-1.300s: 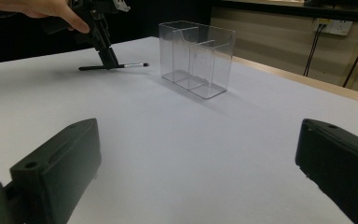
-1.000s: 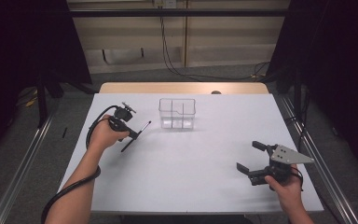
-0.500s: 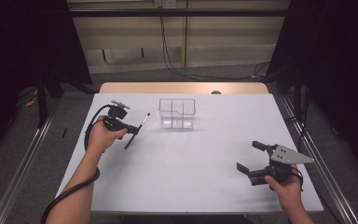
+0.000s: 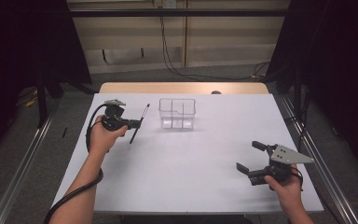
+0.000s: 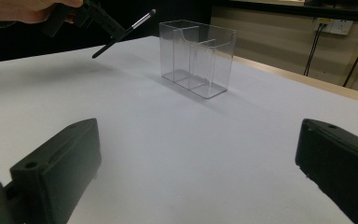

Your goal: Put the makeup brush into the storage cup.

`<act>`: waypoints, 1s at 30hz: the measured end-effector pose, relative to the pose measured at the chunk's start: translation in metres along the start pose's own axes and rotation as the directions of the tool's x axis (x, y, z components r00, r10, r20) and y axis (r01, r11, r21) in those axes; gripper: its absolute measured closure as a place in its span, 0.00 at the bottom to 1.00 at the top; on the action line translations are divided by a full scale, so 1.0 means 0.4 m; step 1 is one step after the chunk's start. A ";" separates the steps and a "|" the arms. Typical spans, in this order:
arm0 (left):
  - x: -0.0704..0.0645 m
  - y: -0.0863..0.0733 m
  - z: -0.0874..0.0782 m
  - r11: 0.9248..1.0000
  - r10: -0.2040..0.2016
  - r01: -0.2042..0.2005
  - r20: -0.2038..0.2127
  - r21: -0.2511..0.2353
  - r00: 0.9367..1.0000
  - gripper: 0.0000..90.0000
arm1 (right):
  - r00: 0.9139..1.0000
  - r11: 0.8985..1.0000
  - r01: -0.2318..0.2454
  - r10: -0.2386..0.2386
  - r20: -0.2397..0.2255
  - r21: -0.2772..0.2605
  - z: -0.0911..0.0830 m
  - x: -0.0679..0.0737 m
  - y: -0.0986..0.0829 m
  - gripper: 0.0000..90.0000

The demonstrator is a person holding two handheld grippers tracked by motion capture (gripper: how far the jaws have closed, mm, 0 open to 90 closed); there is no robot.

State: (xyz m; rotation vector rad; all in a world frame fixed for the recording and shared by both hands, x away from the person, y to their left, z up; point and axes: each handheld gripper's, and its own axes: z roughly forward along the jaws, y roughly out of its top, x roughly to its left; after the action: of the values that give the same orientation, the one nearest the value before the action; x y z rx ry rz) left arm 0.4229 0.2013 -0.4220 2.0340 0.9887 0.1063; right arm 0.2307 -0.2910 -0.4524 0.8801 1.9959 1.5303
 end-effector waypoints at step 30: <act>-0.029 -0.010 -0.020 0.945 -0.019 0.026 0.025 -0.326 1.000 0.94 | 1.000 1.000 -0.002 0.002 -0.002 -0.002 0.002 0.000 0.000 0.00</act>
State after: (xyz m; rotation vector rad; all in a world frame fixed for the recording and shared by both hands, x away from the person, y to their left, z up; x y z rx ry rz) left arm 0.4093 0.2001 -0.4169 1.7164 0.9146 0.2211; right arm 0.2314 -0.2904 -0.4527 0.8796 1.9954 1.5348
